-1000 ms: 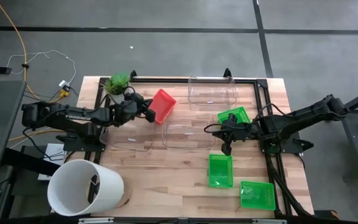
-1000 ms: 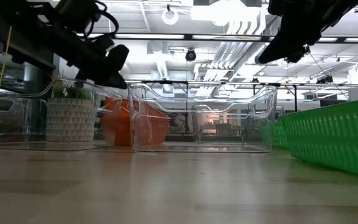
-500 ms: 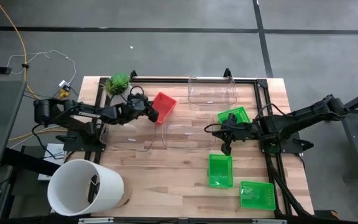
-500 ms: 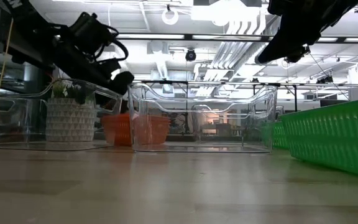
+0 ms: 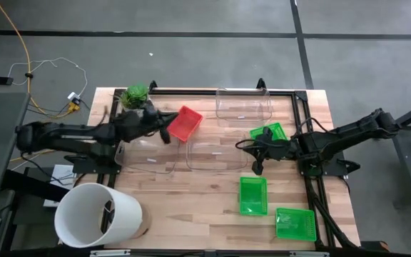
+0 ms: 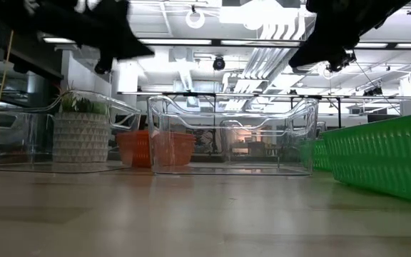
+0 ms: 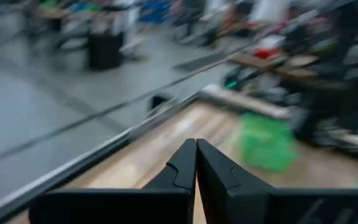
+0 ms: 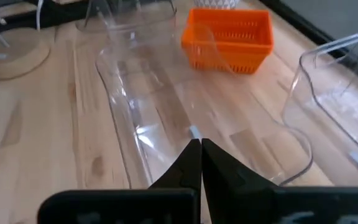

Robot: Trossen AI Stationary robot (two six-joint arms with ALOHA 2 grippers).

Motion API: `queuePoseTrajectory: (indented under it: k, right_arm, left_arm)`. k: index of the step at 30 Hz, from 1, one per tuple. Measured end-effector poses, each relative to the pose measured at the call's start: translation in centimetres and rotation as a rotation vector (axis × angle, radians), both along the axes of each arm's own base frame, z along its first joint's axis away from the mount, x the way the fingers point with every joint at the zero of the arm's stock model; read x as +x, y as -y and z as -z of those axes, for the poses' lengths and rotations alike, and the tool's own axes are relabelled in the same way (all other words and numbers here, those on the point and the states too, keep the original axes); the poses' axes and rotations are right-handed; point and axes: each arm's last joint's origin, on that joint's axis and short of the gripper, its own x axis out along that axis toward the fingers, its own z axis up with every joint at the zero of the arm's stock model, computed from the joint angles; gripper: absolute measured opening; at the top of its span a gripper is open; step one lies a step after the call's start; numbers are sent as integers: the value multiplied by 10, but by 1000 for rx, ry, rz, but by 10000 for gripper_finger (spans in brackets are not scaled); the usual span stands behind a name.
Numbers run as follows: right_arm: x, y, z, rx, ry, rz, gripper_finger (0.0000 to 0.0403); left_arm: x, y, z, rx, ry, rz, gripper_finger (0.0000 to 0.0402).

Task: Stack baskets by color
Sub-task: Stack the bottom left transparent bin on the bottom right transparent bin

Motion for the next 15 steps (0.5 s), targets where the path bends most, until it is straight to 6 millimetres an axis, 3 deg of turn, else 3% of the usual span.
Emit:
queuePoseTrajectory:
  k: [7, 15]
  right_arm:
    - [4, -1, -7, -52, 70, -33, 0]
    - [8, -1, -14, -96, 139, -47, 0]
  left_arm:
    - [-30, 39, -37, 146, 141, 272, 0]
    - [-48, 65, -40, 185, 108, 345, 0]
